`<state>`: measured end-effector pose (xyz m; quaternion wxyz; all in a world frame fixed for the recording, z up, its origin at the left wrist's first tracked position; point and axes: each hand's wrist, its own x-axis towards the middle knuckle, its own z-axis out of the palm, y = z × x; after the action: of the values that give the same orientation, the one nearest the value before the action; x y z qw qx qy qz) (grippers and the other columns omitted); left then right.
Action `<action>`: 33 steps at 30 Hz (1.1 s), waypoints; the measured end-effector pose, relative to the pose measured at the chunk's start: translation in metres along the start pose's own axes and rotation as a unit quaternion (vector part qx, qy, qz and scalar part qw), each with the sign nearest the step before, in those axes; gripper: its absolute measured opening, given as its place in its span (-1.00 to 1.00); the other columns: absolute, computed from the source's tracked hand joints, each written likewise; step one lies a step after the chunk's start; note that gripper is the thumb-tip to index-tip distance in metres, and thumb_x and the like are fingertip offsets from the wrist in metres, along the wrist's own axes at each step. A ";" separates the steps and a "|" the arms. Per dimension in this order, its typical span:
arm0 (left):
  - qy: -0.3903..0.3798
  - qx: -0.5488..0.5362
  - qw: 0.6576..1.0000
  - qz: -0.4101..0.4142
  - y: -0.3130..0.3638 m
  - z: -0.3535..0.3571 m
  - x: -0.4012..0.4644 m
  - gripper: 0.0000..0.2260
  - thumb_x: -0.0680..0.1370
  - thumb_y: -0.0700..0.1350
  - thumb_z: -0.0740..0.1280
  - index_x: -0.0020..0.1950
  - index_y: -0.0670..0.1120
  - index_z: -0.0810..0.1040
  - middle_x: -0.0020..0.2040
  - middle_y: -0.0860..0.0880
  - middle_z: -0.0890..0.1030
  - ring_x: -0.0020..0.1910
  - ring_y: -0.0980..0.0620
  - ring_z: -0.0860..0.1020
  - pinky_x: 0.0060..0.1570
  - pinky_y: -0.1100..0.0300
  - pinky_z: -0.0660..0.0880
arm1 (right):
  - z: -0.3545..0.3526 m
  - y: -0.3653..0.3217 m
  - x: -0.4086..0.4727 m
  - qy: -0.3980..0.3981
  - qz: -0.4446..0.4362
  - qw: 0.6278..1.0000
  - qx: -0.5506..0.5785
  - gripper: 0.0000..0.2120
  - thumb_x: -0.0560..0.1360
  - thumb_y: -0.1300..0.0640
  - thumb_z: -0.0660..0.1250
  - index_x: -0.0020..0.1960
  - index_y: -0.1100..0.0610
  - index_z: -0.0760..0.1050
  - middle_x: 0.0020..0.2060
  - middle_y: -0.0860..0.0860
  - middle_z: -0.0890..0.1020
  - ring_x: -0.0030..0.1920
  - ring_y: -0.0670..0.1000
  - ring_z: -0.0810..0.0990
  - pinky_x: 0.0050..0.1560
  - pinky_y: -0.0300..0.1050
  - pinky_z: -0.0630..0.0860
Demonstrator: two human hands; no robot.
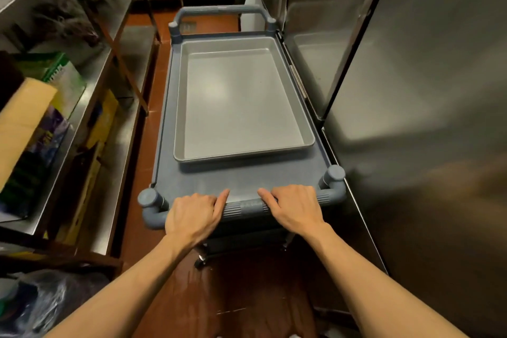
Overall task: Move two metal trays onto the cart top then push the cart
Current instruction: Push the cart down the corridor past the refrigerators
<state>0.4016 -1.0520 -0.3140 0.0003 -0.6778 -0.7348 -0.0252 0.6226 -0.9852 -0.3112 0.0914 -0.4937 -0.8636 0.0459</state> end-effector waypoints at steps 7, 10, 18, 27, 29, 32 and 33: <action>0.000 0.005 1.000 -0.012 0.017 -0.003 0.000 -0.40 0.62 0.23 -0.06 -0.40 -0.10 0.46 -0.46 -0.10 0.59 -0.40 -0.14 0.62 -0.43 0.13 0.36 | -0.003 0.014 -0.002 0.011 -0.021 1.000 0.010 -0.44 0.57 -0.27 -0.05 -0.43 0.05 0.34 -0.44 0.06 0.62 -0.32 0.15 0.60 -0.37 -0.04 0.21; 0.002 0.020 1.000 -0.009 0.019 -0.006 0.000 -0.40 0.61 0.22 -0.05 -0.38 -0.09 0.52 -0.46 -0.10 0.60 -0.41 -0.13 0.61 -0.46 0.15 0.30 | -0.005 0.015 -0.003 0.014 -0.027 0.999 0.017 -0.44 0.58 -0.25 -0.04 -0.43 0.05 0.34 -0.46 0.06 0.61 -0.35 0.14 0.59 -0.39 -0.05 0.22; -0.008 0.011 0.999 -0.034 0.023 -0.007 -0.003 -0.50 0.64 0.14 0.05 -0.34 -0.09 0.51 -0.39 -0.10 0.63 -0.34 -0.18 0.63 -0.36 0.07 0.44 | -0.011 0.012 -0.007 0.000 -0.027 0.999 0.030 -0.49 0.60 -0.18 0.03 -0.42 0.05 0.34 -0.39 0.12 0.64 -0.29 0.21 0.60 -0.33 -0.02 0.32; 0.129 -0.469 0.865 -0.121 0.060 -0.095 -0.038 -0.65 0.66 0.09 0.14 0.05 -0.11 0.61 -0.05 -0.05 0.67 -0.09 0.00 0.64 0.02 -0.02 0.56 | -0.052 0.011 -0.022 -0.081 0.056 0.981 0.169 -0.61 0.57 -0.17 0.11 0.00 0.08 0.57 -0.03 0.12 0.68 0.02 0.20 0.59 -0.06 0.00 0.41; 0.178 -0.519 0.829 -0.112 0.066 -0.129 -0.063 -0.67 0.67 0.03 0.13 0.12 -0.15 0.60 0.00 -0.06 0.66 -0.05 -0.01 0.64 0.02 0.02 0.58 | -0.071 0.001 -0.036 -0.064 0.078 0.974 0.204 -0.65 0.55 -0.14 0.16 0.07 0.07 0.57 0.02 0.09 0.67 0.04 0.15 0.59 -0.03 -0.02 0.43; 0.251 -0.580 0.768 -0.102 0.074 -0.175 -0.102 -0.62 0.68 0.06 0.06 0.16 -0.12 0.58 0.05 -0.05 0.66 -0.01 0.01 0.65 -0.03 0.16 0.60 | -0.102 -0.016 -0.062 -0.032 0.107 0.961 0.252 -0.72 0.52 -0.07 0.21 0.06 0.06 0.58 0.02 0.07 0.68 0.03 0.10 0.60 -0.01 -0.02 0.49; 0.275 -0.595 0.749 -0.094 0.076 -0.186 -0.122 -0.59 0.66 0.11 0.04 0.16 -0.10 0.58 0.06 -0.04 0.66 0.00 0.02 0.65 -0.04 0.21 0.59 | -0.107 -0.023 -0.075 -0.018 0.109 0.961 0.252 -0.74 0.51 -0.04 0.22 0.05 0.06 0.58 0.02 0.07 0.68 0.02 0.10 0.60 0.00 -0.01 0.51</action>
<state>0.4804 -1.1741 -0.1293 -0.2038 -0.4318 -0.5995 -0.6424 0.6624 -1.0631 -0.2110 0.1920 -0.5448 -0.7664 0.2809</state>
